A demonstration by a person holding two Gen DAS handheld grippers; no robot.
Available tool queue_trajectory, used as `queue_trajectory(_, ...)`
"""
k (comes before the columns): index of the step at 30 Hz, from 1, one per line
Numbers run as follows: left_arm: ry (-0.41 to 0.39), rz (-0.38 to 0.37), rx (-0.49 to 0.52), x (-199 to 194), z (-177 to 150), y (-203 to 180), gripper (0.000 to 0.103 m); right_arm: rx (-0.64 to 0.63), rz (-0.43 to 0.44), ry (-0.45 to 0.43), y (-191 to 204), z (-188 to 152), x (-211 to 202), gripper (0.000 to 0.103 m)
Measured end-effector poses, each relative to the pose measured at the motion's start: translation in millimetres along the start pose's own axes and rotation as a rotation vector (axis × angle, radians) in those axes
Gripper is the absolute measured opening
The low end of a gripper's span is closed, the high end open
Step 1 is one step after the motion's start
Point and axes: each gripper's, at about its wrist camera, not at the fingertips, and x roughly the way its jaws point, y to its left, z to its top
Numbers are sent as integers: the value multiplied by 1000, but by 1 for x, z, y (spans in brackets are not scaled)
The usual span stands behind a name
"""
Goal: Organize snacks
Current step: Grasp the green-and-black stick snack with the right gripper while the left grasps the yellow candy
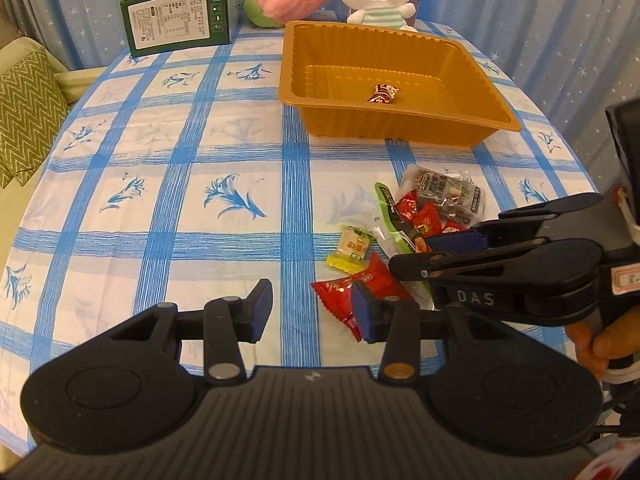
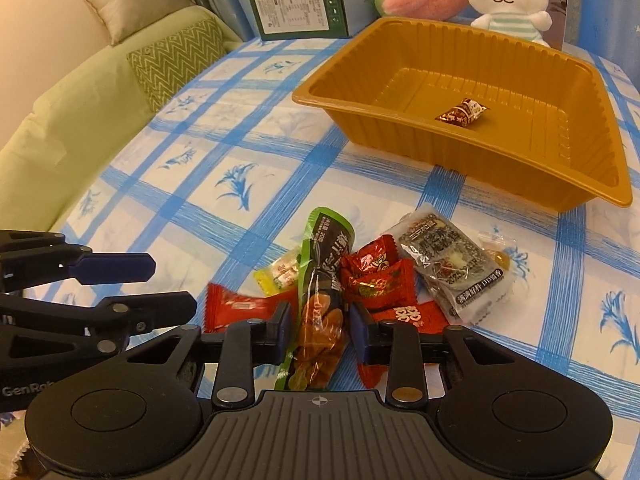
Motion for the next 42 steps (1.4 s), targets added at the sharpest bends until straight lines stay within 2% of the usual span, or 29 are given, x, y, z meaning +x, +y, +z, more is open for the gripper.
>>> queue_trajectory(8, 15, -13, 19, 9, 4, 5, 40, -11, -5, -17, 2, -2, 1, 25)
queue_trajectory(16, 21, -40, 56, 19, 11, 3, 36, 35, 19, -80, -5, -3, -32, 24)
queue_trajectory(26, 33, -98, 145, 47, 33, -13, 32, 179, -66, -133, -45, -14, -73, 24)
queue_trajectory(34, 76, -101, 185, 71, 40, -22, 24, 269, -125, -151, -72, -30, -96, 24)
queue_trajectory(42, 102, -78, 193, 82, 37, -28, 20, 287, -145, -167, -79, -35, -108, 24)
